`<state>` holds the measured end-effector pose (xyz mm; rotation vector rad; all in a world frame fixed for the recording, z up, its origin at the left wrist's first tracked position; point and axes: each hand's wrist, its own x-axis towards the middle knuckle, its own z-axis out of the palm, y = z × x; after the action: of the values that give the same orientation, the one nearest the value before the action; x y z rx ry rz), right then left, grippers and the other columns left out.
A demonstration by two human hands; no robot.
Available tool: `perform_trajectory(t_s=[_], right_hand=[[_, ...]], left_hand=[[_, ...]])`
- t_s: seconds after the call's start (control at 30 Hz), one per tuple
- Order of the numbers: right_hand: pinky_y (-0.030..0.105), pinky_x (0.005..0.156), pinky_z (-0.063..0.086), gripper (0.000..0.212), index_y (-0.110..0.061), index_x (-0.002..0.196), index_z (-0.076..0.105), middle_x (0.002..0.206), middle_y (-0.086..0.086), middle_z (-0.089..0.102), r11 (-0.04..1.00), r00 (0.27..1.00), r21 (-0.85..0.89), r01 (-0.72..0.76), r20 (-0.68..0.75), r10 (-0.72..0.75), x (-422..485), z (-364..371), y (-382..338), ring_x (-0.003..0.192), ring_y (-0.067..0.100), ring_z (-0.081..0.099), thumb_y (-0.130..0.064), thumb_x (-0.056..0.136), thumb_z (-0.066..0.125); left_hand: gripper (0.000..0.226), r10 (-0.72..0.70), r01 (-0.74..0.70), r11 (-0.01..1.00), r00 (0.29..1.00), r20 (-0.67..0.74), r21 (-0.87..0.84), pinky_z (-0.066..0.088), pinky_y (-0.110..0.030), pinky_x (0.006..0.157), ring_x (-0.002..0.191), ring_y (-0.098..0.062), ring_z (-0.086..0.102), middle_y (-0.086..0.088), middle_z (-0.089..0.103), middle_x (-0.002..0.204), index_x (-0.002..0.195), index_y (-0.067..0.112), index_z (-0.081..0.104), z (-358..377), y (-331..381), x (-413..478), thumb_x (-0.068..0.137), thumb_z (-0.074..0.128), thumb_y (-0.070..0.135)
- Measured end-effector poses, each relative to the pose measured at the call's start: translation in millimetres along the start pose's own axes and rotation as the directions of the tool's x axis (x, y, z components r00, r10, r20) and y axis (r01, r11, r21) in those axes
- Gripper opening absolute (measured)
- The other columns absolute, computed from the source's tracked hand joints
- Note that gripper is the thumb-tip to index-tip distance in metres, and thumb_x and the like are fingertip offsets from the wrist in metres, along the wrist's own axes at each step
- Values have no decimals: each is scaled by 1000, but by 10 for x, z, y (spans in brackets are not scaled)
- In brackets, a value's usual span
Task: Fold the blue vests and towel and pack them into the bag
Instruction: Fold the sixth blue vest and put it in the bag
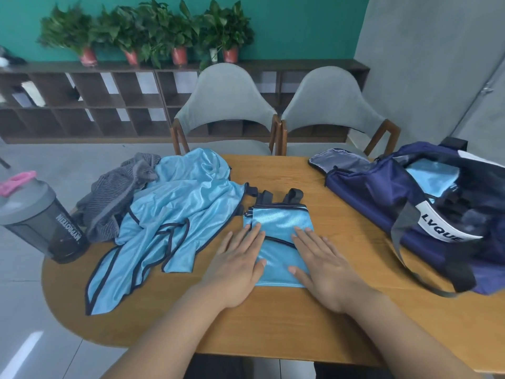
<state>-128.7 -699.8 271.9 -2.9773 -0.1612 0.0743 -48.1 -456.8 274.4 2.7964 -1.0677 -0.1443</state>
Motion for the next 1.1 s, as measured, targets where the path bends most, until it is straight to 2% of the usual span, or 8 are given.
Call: perform_trajectory(t_s=[0.07,0.17,0.27,0.33,0.53,0.73,0.87,1.1], right_hand=[[39,131,0,82,-28,167,-3,172,-15,-17,999,999,15,43,-22,-43,-28,-11,46,153,0,-27,-76,101,8],[41,130,17,78,-26,162,35,172,-13,20,987,972,100,123,-211,-99,-147,1,84,159,3,1,-76,102,31],[36,117,41,58,-33,136,67,151,-19,51,953,920,203,227,-365,-142,-258,5,99,146,4,39,-71,92,63],[32,105,49,43,-35,118,75,138,-21,57,935,902,227,271,-400,-164,-278,9,102,133,2,51,-67,89,73],[31,94,54,20,-33,102,79,122,-21,63,944,878,213,251,-461,-130,-264,80,98,116,1,61,-51,95,74],[34,93,55,23,-28,100,79,121,-17,65,955,848,211,209,-525,-69,-277,53,89,118,6,62,-48,99,70],[28,99,47,45,-28,115,74,122,-14,58,961,885,183,207,-454,-104,-288,-6,103,119,11,55,-64,87,76],[27,81,55,16,-25,112,74,107,-19,66,916,840,356,184,-541,41,-321,-66,65,95,2,67,-29,97,72]], left_hand=[[61,1,-4,999,997,-73,-40,-6,-41,131,154,-2,-29,14,-22,172,168,27,-4,30,-5,-12,113,14,46],[56,8,-57,985,958,-286,-164,4,-36,132,159,-1,-9,17,11,174,166,27,26,56,-67,-100,111,38,32],[45,81,-204,943,906,-416,-261,22,-34,127,153,-3,29,20,54,150,138,27,66,59,-102,-179,97,59,11],[35,118,-258,927,890,-440,-272,34,-37,121,139,-4,47,20,67,129,120,26,76,81,-98,-210,90,64,13],[33,187,-293,925,905,-382,-240,39,-36,110,118,-4,58,23,64,118,115,31,74,37,-18,-210,90,74,52],[28,104,-210,936,931,-350,-281,46,-34,109,121,0,57,23,64,125,124,29,72,60,-52,-229,96,67,29],[24,42,-201,906,918,-394,-372,54,-29,95,109,2,64,20,71,118,124,27,73,26,-67,-238,102,65,31],[30,-227,-79,783,887,-402,-618,54,-19,91,102,3,69,22,75,106,116,28,79,-24,-27,-276,90,78,44]])
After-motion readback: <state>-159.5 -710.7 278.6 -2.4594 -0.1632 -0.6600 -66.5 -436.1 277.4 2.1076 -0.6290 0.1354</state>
